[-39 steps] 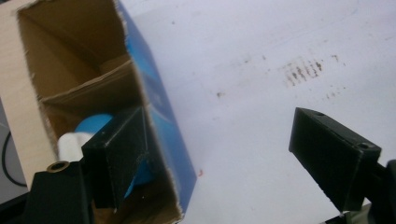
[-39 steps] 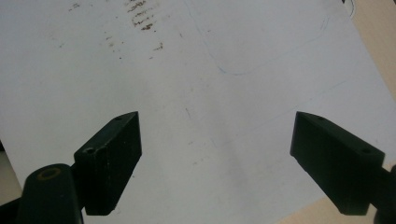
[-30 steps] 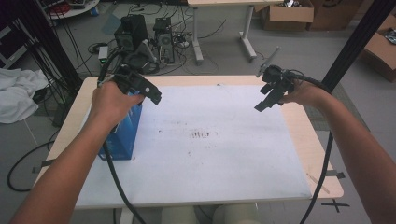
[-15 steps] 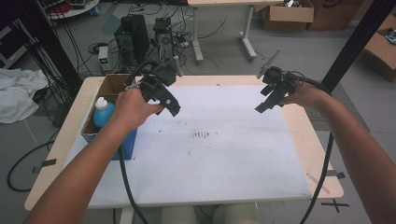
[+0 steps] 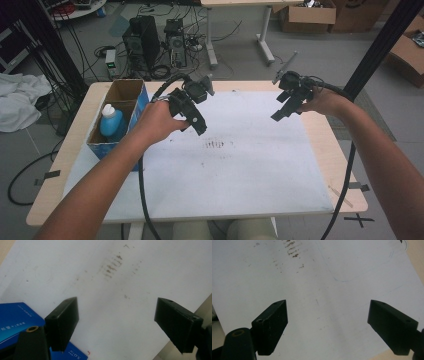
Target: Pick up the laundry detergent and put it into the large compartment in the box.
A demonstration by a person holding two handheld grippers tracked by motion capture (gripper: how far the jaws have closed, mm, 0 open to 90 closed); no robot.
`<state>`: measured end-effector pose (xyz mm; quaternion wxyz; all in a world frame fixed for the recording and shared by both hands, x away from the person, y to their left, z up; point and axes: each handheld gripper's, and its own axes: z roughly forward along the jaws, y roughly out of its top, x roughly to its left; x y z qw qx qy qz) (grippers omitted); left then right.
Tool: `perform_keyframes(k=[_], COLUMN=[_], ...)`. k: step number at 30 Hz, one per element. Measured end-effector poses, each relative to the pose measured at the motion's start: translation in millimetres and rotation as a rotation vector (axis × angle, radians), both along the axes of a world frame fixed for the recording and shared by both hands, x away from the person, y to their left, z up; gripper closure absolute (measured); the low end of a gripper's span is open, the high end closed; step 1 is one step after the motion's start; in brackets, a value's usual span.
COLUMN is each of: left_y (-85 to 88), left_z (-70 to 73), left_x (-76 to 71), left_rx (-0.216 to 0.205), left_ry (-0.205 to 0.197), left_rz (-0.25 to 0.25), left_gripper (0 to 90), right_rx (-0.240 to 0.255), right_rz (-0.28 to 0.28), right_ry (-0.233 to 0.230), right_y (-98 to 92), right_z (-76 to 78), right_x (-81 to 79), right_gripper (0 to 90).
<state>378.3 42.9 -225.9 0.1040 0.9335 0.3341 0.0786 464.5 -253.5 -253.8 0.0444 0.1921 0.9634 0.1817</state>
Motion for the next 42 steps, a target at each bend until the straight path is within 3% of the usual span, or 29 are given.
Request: perform_keyframes(k=[19,42], left_y=[-26.7,-32.6], left_z=[-6.3,-11.5], left_x=[-8.2,0.0], left_rx=[0.000,-0.002], left_ry=[-0.012,-0.001], left_rz=[-0.133,-0.158], left_gripper=[20.6,21.5], right_rx=[0.001,0.002], right_rz=[0.000,-0.002], right_ry=[-0.004,0.001], right_y=[2.2,-2.5], right_z=[1.5,-0.9], right_x=[-1.6,0.7], right_gripper=[16.4,16.6])
